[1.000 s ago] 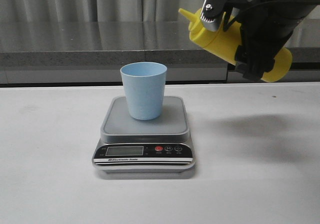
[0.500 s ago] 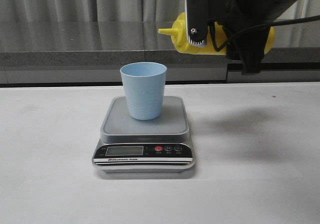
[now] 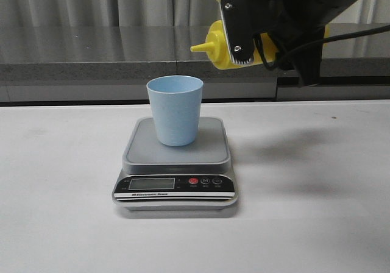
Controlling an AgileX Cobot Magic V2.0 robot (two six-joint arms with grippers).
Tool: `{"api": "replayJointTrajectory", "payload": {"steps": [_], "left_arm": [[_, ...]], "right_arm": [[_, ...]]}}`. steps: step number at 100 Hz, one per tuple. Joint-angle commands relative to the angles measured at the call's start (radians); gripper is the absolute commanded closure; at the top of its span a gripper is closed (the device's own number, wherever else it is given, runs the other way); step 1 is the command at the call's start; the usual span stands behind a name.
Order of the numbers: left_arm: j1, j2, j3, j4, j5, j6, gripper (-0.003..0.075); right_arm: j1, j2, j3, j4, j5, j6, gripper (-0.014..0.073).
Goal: Pour seasoning into cup on scale with both arms
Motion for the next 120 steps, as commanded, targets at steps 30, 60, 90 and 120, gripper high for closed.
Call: {"api": "replayJointTrajectory", "payload": {"steps": [30,60,90,120], "left_arm": [[0.002,0.007,-0.027,-0.014,-0.07,-0.01,0.0741],[0.002,0.007,-0.027,-0.014,-0.07,-0.01,0.0741],[0.002,0.007,-0.027,-0.014,-0.07,-0.01,0.0741],[0.002,0.007,-0.027,-0.014,-0.07,-0.01,0.0741]], "right_arm": [[-0.007,-0.065,-0.036,0.201,-0.01,0.021,0.0654],[-0.093,-0.146,-0.036,0.568,-0.218,0.214,0.0654],[-0.235,-0.201,0.042,0.98,-0.511,0.159,0.0654],[-0.338,-0.206,0.283,1.386,-0.854,-0.158,0.0654]]}}
